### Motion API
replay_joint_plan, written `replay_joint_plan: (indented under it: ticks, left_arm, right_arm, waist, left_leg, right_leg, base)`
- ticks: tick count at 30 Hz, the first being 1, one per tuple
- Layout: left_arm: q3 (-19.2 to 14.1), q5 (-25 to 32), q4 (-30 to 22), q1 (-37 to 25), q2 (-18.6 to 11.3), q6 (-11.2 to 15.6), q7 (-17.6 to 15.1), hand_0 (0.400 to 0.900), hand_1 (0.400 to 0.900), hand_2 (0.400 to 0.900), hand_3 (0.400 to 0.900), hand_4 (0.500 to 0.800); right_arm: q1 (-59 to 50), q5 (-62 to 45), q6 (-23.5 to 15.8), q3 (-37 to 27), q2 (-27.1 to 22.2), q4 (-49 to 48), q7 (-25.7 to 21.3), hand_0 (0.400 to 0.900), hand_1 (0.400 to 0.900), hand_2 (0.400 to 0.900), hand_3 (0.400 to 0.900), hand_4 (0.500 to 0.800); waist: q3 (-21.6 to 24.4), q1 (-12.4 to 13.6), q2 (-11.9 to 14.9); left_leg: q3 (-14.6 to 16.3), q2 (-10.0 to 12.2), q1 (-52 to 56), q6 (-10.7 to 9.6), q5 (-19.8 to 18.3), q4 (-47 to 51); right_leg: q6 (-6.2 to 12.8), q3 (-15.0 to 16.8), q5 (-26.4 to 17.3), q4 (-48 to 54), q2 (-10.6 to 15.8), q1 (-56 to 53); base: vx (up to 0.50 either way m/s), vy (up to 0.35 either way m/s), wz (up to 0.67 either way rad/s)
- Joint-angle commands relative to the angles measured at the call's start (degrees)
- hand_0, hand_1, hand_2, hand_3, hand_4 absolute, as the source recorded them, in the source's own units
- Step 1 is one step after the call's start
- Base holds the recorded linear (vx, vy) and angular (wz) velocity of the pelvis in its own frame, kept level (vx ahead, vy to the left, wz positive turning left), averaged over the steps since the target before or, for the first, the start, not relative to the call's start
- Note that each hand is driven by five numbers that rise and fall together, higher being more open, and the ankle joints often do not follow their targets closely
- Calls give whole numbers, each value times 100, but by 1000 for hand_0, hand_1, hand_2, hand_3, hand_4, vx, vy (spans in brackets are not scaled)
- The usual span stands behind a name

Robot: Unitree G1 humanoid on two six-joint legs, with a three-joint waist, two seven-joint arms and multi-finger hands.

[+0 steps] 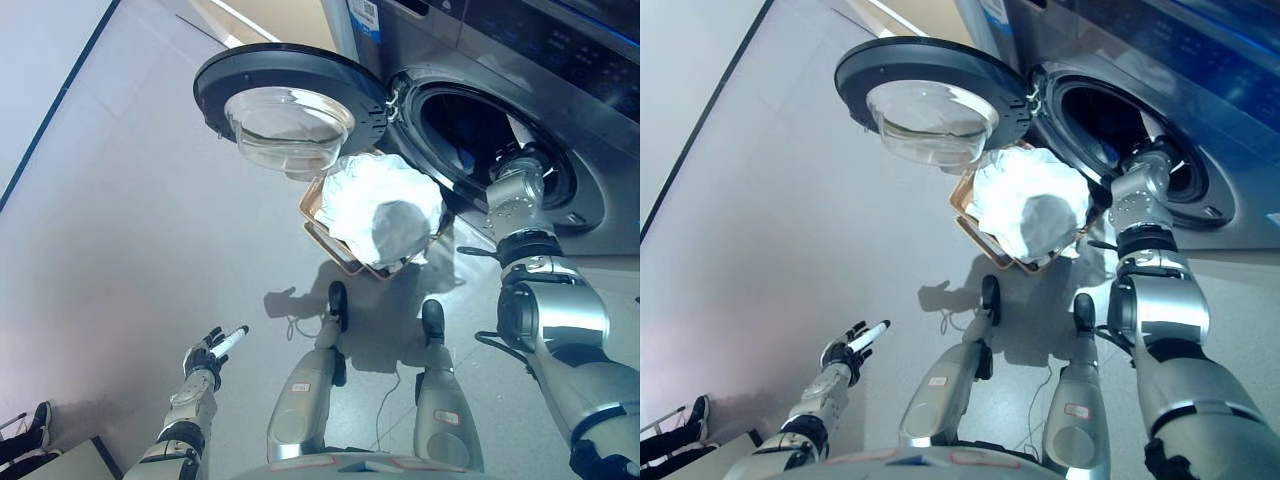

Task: Put the clothes in the basket into the washing machine.

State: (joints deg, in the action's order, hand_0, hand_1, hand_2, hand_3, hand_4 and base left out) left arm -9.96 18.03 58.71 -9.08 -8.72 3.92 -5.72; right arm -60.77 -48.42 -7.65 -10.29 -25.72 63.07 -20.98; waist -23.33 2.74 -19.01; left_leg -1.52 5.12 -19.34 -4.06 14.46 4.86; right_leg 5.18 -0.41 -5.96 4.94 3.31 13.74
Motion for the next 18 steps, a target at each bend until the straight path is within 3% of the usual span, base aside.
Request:
replay_joint_plan:
  ticks: [1, 6, 10, 18]
  left_arm:
    - [-103, -17, 24, -42, -92, 146, -124, 900, 900, 900, 900, 800]
    - [-107, -37, 9, -49, -102, 112, -92, 900, 900, 900, 900, 800]
    - [-79, -71, 191, -231, -29, 124, -119, 900, 900, 900, 900, 800]
    - [229, -309, 1210, -951, -57, 36, -227, 900, 900, 900, 900, 800]
  right_arm:
    - [-948, -8, -437, 632, -279, -257, 231, 900, 900, 900, 900, 800]
    - [-684, 241, -185, 868, -269, 192, 375, 900, 900, 900, 900, 800]
    - [175, 549, 126, 883, 204, 238, 673, 900, 900, 900, 900, 800]
    - [2289, 1532, 413, 659, 679, 983, 1043, 900, 900, 900, 900, 800]
  waist:
    - [36, -145, -422]
    - [5, -173, -400]
    - [67, -238, -229]
    - [490, -349, 307]
  left_leg:
    - [-92, 115, 31, 14, -775, -76]
    - [-101, 152, 45, 4, -784, -109]
    - [-88, 197, 94, -16, -783, -165]
    - [-109, 193, 255, -34, -758, -202]
  right_leg:
    - [-152, 96, -63, -441, -14, -5]
    - [-139, 136, -62, -509, -18, -9]
    - [-157, 167, -77, -565, -67, 3]
    - [-239, 161, 23, -567, -130, -87]
  base:
    - [0, 0, 0]
    - [0, 0, -3]
    - [14, -24, -8]
    - [6, -24, 0]
